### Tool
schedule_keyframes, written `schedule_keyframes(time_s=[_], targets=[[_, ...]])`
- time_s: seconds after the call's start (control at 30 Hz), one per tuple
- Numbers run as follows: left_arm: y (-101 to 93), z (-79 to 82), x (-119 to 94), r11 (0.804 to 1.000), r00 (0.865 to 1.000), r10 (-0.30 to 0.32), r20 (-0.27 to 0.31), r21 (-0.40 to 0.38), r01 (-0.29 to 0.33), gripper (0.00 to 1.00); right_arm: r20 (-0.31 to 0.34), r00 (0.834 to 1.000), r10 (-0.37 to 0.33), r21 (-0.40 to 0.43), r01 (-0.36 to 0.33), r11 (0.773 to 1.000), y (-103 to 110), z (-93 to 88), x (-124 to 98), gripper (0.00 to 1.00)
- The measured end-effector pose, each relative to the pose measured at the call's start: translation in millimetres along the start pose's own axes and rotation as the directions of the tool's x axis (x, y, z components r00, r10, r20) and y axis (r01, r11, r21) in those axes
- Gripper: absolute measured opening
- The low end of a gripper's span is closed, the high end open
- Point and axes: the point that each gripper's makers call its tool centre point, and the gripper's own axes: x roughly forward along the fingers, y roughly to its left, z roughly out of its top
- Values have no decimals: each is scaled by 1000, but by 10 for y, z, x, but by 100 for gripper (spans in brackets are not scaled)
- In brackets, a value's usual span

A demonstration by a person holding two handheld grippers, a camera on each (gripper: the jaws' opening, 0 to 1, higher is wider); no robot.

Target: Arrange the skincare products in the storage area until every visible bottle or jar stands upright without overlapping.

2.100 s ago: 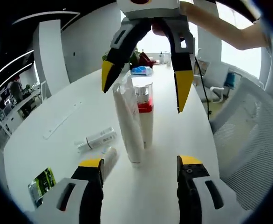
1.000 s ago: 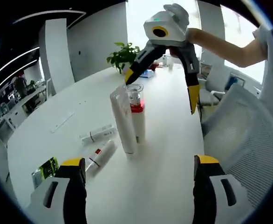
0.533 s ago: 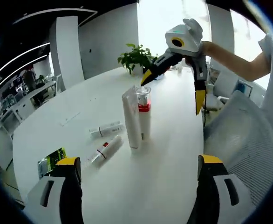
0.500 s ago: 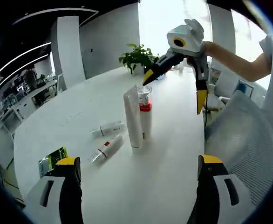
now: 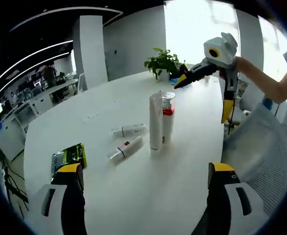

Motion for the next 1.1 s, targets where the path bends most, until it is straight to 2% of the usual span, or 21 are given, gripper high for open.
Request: schedule_keyframes(time_s=[0.17, 0.23, 0.3, 0.53, 0.67, 0.87, 1.1], targets=[[-18, -55, -82, 999, 1000, 6, 20, -34, -6, 99, 35, 999, 7, 24, -7, 1000, 129, 10, 14, 100], [0, -91, -94, 999, 1000, 17, 15, -41, -16, 99, 29, 1000, -4, 25, 3, 1000, 169, -20, 6, 100], [59, -119, -110, 998, 999, 37, 14, -51, -37, 99, 28, 999, -34, 29, 34, 999, 159, -40, 5, 100], [84, -179, -214, 993, 996, 84, 27, -87, -82, 99, 69, 996, -57, 80, 52, 995, 230, -59, 6, 100], [99, -210, -252, 990, 995, 96, 30, -109, -93, 99, 86, 993, -79, 109, 70, 992, 231, -66, 33, 100], [140, -269, -281, 986, 993, 117, 22, -126, -113, 99, 70, 991, -116, 105, 108, 989, 263, -104, 72, 100], [205, -279, -312, 983, 991, 135, 19, -127, -131, 99, 105, 985, -139, 158, 122, 980, 237, -75, 95, 100]])
